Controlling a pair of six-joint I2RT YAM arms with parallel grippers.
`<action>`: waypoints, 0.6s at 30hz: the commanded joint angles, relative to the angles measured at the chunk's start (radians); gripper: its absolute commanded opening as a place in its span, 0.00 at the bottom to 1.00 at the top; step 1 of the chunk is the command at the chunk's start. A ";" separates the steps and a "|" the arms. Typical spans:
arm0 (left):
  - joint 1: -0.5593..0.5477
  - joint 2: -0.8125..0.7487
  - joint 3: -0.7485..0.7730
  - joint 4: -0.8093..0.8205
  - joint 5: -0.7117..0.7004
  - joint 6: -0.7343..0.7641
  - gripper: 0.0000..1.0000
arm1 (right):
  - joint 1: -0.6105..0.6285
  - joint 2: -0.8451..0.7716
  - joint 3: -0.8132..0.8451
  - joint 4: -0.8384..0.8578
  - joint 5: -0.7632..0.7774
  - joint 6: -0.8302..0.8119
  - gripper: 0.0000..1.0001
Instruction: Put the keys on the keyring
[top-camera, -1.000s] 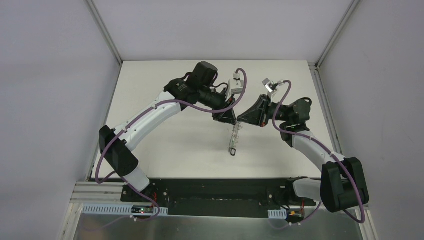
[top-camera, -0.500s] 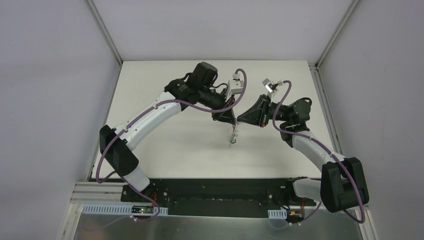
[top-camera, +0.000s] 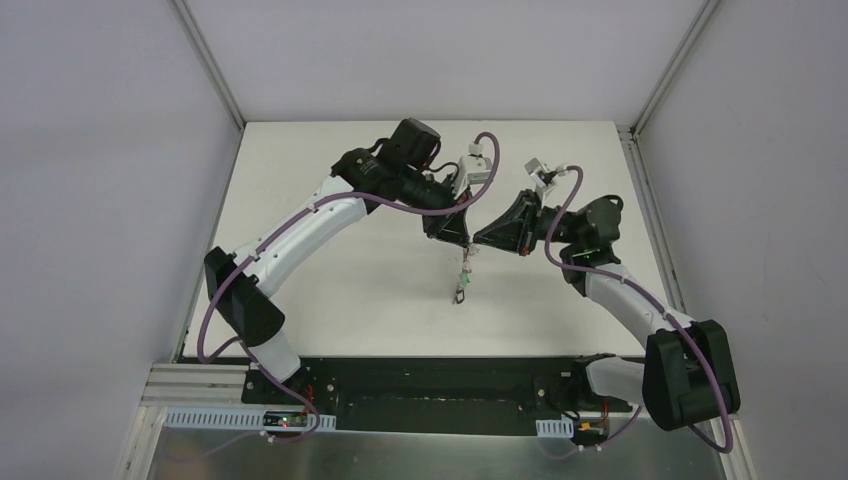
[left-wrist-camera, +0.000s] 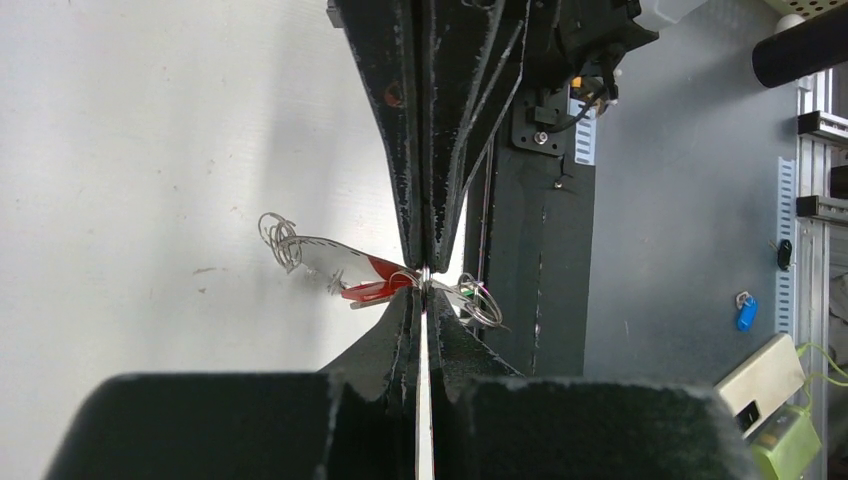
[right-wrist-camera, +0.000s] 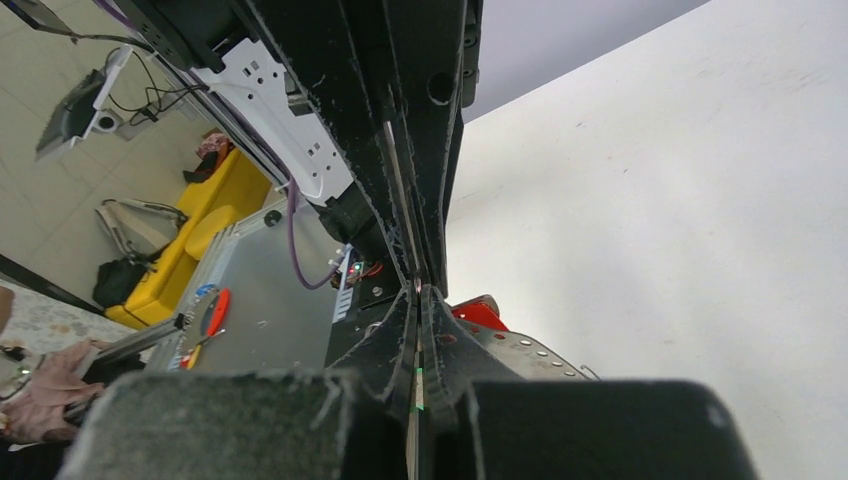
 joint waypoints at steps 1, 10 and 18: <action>0.002 0.022 0.150 -0.181 -0.031 -0.022 0.00 | -0.003 -0.034 0.014 -0.048 -0.031 -0.105 0.00; -0.007 0.036 0.162 -0.187 -0.047 -0.045 0.00 | 0.029 -0.032 0.033 -0.170 -0.043 -0.199 0.01; -0.038 0.048 0.156 -0.217 -0.045 -0.012 0.00 | 0.031 -0.044 0.046 -0.181 -0.049 -0.200 0.14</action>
